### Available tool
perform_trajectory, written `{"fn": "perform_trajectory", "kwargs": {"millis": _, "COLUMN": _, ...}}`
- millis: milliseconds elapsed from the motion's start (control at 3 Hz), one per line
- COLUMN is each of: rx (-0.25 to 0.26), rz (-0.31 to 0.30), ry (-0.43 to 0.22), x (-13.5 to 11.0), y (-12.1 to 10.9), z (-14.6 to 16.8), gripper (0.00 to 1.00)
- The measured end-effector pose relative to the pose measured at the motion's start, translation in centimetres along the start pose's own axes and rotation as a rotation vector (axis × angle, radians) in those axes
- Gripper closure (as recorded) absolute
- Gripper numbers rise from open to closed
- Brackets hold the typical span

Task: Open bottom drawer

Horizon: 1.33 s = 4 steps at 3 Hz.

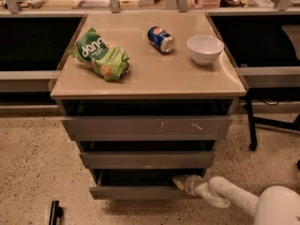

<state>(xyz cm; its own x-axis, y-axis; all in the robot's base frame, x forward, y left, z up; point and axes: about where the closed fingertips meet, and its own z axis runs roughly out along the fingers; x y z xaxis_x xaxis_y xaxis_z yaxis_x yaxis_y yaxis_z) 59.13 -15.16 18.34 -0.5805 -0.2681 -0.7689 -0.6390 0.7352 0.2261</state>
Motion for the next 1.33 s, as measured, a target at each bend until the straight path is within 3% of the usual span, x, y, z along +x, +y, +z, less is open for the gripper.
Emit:
{"fn": "perform_trajectory", "kwargs": {"millis": 333, "rx": -0.049, "rz": 0.013, "ry": 0.043, "x": 1.7, "y": 1.7, "z": -0.6, "gripper": 1.0}}
{"fn": "perform_trajectory", "kwargs": {"millis": 1000, "rx": -0.19, "rz": 0.026, "ry": 0.186, "x": 7.6, "y": 7.1, "z": -3.4, "gripper": 1.0}}
{"fn": "perform_trajectory", "kwargs": {"millis": 1333, "rx": -0.227, "rz": 0.021, "ry": 0.217, "x": 8.9, "y": 8.8, "z": -4.9, "gripper": 1.0}}
